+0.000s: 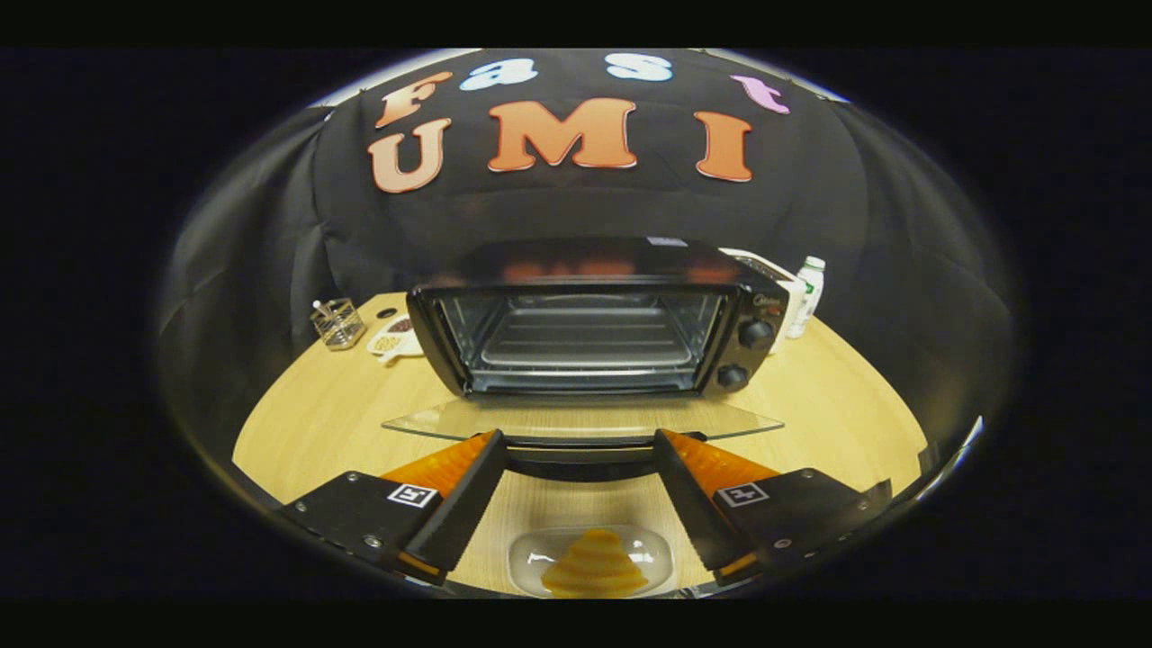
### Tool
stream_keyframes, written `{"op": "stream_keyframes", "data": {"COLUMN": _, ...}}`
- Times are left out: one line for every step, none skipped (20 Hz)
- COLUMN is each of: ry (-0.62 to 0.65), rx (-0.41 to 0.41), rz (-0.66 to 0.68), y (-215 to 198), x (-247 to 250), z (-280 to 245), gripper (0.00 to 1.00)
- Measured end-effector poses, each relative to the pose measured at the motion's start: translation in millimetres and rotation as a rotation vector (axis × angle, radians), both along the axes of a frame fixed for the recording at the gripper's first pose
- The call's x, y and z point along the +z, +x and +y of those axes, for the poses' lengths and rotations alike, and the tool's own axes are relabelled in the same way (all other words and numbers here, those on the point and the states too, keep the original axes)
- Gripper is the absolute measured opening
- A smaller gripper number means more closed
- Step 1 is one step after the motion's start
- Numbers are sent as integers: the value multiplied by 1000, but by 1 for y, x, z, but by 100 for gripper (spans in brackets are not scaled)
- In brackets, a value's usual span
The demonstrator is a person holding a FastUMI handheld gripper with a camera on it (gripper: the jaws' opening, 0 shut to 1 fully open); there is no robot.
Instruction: Open the toaster oven, put the food inside, and close the toaster oven door.
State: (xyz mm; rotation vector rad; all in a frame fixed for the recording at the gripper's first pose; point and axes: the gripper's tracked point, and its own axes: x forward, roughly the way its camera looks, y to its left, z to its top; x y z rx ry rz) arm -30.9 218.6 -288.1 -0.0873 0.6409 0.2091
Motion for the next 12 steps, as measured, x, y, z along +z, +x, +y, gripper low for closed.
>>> {"op": "stream_keyframes", "data": {"ry": -16, "rx": 0, "rz": 23, "y": -7, "x": -12, "z": -2, "gripper": 97}}
{"op": "stream_keyframes", "data": {"ry": -32, "rx": 6, "rz": 42, "y": -17, "x": -26, "z": -4, "gripper": 97}}
{"op": "stream_keyframes", "data": {"ry": -35, "rx": 7, "rz": 49, "y": -20, "x": -35, "z": -7, "gripper": 97}}
{"op": "stream_keyframes", "data": {"ry": -36, "rx": 4, "rz": 63, "y": -25, "x": -45, "z": -9, "gripper": 97}}
{"op": "stream_keyframes", "data": {"ry": -39, "rx": 2, "rz": 91, "y": -29, "x": -57, "z": -11, "gripper": 97}}
{"op": "stream_keyframes", "data": {"ry": -40, "rx": -2, "rz": 115, "y": -31, "x": -69, "z": -12, "gripper": 98}}
{"op": "stream_keyframes", "data": {"ry": -37, "rx": -10, "rz": 140, "y": -32, "x": -77, "z": -13, "gripper": 98}}
{"op": "stream_keyframes", "data": {"ry": -25, "rx": -20, "rz": 146, "y": -31, "x": -79, "z": -14, "gripper": 98}}
{"op": "stream_keyframes", "data": {"ry": -22, "rx": -19, "rz": 137, "y": -31, "x": -76, "z": -13, "gripper": 98}}
{"op": "stream_keyframes", "data": {"ry": -23, "rx": -16, "rz": 132, "y": -33, "x": -74, "z": -14, "gripper": 98}}
{"op": "stream_keyframes", "data": {"ry": -24, "rx": -17, "rz": 132, "y": -35, "x": -71, "z": -17, "gripper": 98}}
{"op": "stream_keyframes", "data": {"ry": -19, "rx": -26, "rz": 128, "y": -40, "x": -66, "z": -21, "gripper": 99}}
